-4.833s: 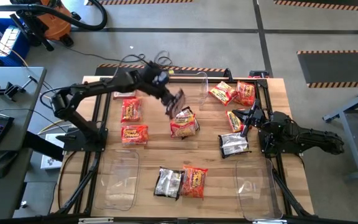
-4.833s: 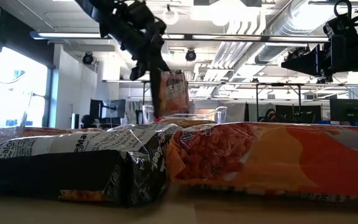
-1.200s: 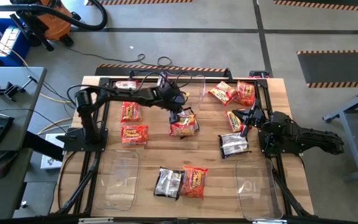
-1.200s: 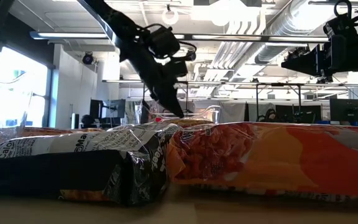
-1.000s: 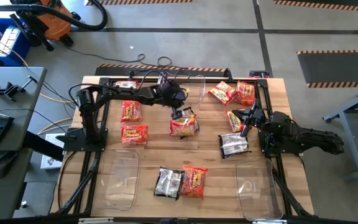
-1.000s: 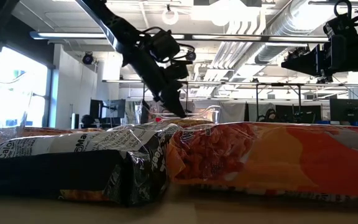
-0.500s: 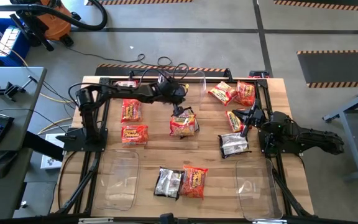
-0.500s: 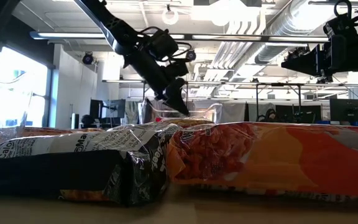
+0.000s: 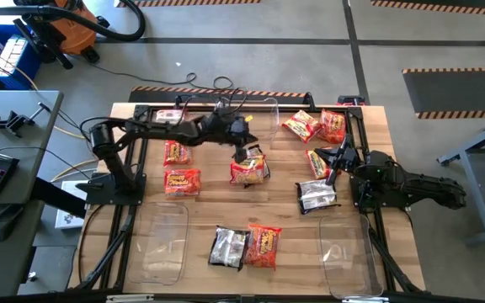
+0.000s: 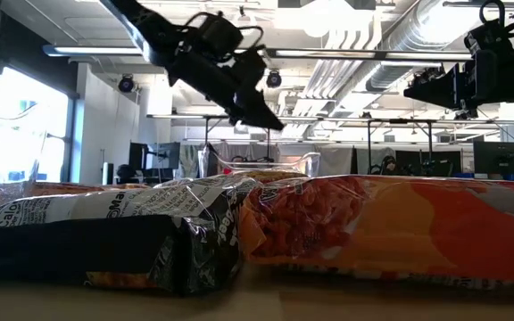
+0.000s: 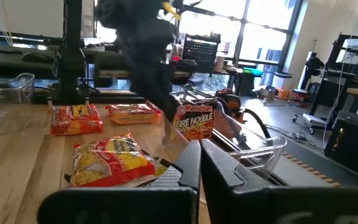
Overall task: Sort Maruchan noodles
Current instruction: Put the bottom red noodle pack into the bottom right transparent bin
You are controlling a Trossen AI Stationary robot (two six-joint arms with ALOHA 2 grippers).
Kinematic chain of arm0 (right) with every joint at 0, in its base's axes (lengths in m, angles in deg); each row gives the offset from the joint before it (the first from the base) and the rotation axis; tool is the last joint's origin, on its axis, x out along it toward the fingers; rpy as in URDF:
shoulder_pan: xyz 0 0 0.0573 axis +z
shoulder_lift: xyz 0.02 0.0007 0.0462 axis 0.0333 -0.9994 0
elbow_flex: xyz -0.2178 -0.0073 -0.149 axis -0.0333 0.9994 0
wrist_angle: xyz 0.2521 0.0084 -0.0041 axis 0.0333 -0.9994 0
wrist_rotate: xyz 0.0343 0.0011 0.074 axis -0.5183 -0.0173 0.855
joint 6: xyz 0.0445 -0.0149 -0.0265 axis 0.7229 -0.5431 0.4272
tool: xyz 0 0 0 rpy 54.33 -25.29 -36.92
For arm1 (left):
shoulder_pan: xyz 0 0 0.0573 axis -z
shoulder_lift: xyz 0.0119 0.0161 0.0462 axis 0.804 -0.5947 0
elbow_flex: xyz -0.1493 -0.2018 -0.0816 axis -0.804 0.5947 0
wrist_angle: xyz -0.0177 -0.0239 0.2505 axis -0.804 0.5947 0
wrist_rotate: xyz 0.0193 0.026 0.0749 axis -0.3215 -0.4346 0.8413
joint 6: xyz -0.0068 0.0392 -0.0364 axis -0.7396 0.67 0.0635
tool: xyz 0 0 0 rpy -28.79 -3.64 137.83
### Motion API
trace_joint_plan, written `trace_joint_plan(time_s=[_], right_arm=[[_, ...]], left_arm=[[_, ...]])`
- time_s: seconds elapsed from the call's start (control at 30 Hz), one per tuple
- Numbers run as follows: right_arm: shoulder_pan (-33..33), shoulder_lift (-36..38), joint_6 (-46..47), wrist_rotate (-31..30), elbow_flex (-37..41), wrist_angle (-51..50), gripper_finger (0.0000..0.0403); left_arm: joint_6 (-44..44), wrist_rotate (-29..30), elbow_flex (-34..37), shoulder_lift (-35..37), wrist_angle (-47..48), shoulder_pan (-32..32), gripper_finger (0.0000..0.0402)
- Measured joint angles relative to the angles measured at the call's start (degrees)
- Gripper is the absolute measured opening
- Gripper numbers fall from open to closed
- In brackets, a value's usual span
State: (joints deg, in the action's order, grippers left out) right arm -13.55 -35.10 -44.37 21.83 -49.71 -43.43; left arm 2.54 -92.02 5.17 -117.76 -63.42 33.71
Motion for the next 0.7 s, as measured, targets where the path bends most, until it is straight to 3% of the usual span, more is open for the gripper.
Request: trace_joint_plan(time_s=[0.2, 0.33, 0.7], right_arm=[[0.0, 0.0, 0.0, -0.01, -0.01, 0.0, 0.0], [0.0, 0.0, 0.0, -0.01, -0.01, 0.0, 0.0], [0.0, -0.01, 0.0, 0.01, -0.01, 0.0, 0.0]], left_arm=[[-2.34, -0.32, 10.6, 3.04, -21.02, 5.42, 0.0], [-4.86, -2.77, 16.13, 3.99, -30.1, 8.83, 0.0], [-10.69, -3.23, 22.03, 4.03, -32.15, 17.17, 0.0]])
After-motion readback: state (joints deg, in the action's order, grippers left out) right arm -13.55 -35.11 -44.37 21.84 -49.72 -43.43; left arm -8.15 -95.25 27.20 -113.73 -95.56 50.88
